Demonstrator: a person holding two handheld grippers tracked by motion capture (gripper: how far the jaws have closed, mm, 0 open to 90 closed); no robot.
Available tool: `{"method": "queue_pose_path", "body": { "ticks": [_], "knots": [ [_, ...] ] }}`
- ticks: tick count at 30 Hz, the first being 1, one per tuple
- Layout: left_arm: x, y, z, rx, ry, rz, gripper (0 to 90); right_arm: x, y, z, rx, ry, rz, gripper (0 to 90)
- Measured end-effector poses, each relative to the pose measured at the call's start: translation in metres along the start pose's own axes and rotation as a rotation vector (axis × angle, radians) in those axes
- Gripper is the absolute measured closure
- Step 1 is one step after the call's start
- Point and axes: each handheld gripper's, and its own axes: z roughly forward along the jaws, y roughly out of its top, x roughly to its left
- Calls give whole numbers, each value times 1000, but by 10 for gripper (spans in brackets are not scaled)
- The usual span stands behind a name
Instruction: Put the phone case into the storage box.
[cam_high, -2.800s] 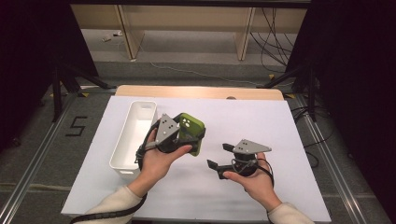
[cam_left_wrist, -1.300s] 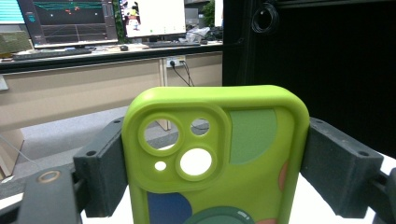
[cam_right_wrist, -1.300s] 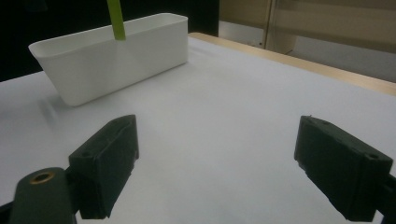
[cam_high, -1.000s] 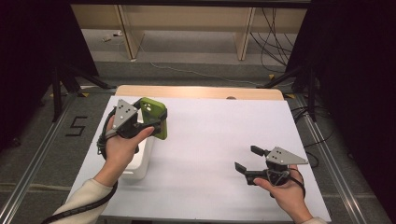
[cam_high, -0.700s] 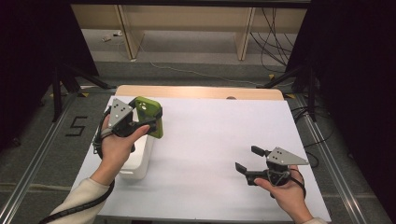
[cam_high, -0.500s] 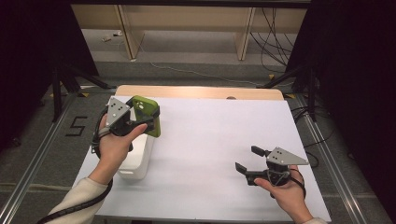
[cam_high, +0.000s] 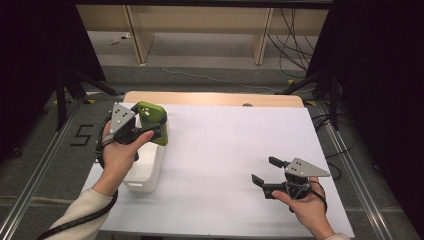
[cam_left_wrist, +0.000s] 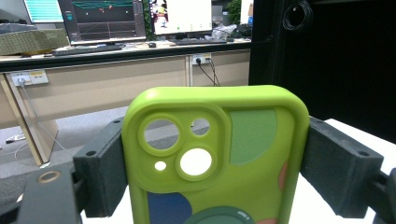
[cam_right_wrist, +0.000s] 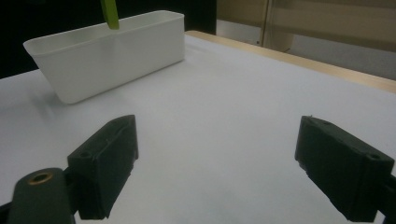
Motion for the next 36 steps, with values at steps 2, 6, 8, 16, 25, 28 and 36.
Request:
{"method": "queue_pose_path", "body": {
  "ticks": [2, 6, 8, 16, 25, 28, 36],
  "knots": [
    [0, 0, 0, -1, 2, -4, 165, 0, 0, 0, 0, -1, 0, 144],
    [2, 0, 0, 0, 4, -4, 165, 0, 0, 0, 0, -1, 0, 144],
    [3, 0, 0, 2, 5, -5, 165, 0, 0, 0, 2, 1, 0, 144],
    [7, 0, 1, 5, 15, -9, 165, 0, -1, 0, -1, 0, 2, 143],
    [13, -1, 3, 10, 26, -12, 164, -1, -1, 1, -1, 1, 6, 143],
    [15, -1, 4, 15, 33, -11, 164, -1, -1, 1, 0, 1, 8, 143],
    [21, -2, 7, 31, 47, -7, 163, -1, -2, 1, 4, 5, 9, 143]
  ]
}}
